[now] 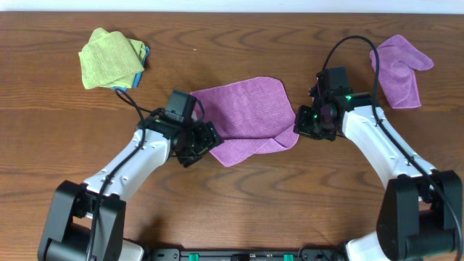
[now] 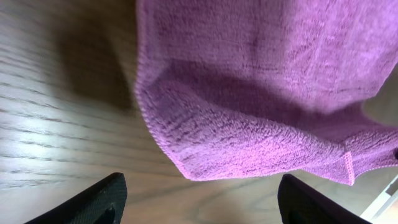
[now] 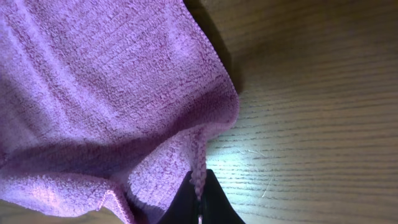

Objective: Fold the cloth

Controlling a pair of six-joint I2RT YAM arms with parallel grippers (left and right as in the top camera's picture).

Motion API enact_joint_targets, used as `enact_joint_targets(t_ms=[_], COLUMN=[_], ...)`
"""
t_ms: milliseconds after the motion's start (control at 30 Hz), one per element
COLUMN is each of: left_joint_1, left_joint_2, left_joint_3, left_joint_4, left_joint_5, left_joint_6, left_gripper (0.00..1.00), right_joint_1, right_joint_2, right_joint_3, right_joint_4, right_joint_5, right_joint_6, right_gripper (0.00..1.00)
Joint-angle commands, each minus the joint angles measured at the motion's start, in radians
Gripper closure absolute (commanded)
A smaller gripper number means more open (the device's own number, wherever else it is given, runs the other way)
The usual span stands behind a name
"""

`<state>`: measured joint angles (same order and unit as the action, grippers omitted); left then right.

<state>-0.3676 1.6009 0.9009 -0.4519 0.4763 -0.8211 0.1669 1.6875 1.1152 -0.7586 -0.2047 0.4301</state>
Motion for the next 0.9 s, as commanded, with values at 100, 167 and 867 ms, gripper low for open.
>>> enact_joint_targets(t_ms=[100, 167, 867], left_joint_1=[-0.074, -0.096, -0.144], left_joint_2=[0.011, 0.023, 0.158], left_joint_3=[-0.028, -0.029, -0.030], left_joint_4=[0.091, 0.093, 0.174], left_joint_5=[-0.002, -0.021, -0.026], left_joint_6=[-0.052, -0.063, -0.085], left_gripper=[0.21, 0.22, 0.44], right_joint_1=[-0.002, -0.002, -0.002], right_joint_2=[-0.014, -0.014, -0.014], right_joint_3=[-0.003, -0.003, -0.003], right_joint_4=[-0.002, -0.004, -0.019], right_joint_5=[0.005, -0.003, -0.010], right_joint_6=[-0.013, -0.013, -0.013], right_gripper=[0.99, 0.99, 0.99])
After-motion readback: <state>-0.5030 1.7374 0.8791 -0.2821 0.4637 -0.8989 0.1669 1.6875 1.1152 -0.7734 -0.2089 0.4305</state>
